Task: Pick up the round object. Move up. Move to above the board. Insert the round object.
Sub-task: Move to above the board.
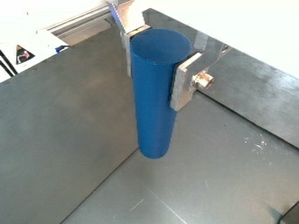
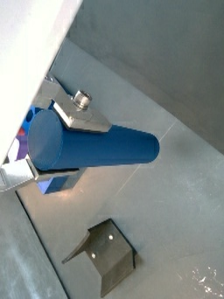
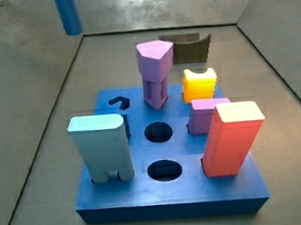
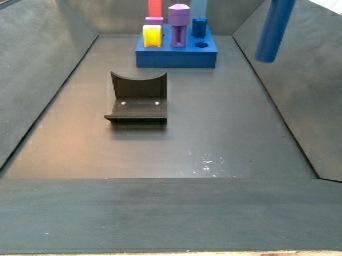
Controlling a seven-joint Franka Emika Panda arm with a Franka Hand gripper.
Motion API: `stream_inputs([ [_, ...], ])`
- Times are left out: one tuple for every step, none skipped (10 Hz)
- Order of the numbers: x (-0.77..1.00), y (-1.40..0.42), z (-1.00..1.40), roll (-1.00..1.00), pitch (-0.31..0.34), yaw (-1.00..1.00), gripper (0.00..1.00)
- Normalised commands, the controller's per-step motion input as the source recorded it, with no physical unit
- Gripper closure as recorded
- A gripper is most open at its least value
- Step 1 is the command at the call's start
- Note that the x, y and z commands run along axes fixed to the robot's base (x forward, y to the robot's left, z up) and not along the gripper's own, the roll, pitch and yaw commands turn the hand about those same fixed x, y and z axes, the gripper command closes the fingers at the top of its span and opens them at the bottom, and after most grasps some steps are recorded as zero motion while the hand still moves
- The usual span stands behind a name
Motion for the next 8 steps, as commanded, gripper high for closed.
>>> stream_inputs([
  [-0.34, -0.03, 0.00, -0.05, 0.063, 0.02, 1.00],
  [-0.34, -0.03, 0.00, -0.05, 0.061, 0.02, 1.00],
  [-0.34, -0.03, 0.01, -0.05, 0.060, 0.02, 1.00],
  [-0.34, -0.02, 0.01, -0.05, 0.060, 0.02, 1.00],
  [-0.34, -0.02, 0.01, -0.05, 0.060, 0.02, 1.00],
  [-0.34, -0.02, 0.01, -0.05, 0.060, 0.02, 1.00],
  [-0.34, -0.02, 0.01, -0.05, 0.060, 0.02, 1.00],
  [-0.34, -0.02, 0.01, -0.05, 0.060, 0.02, 1.00],
])
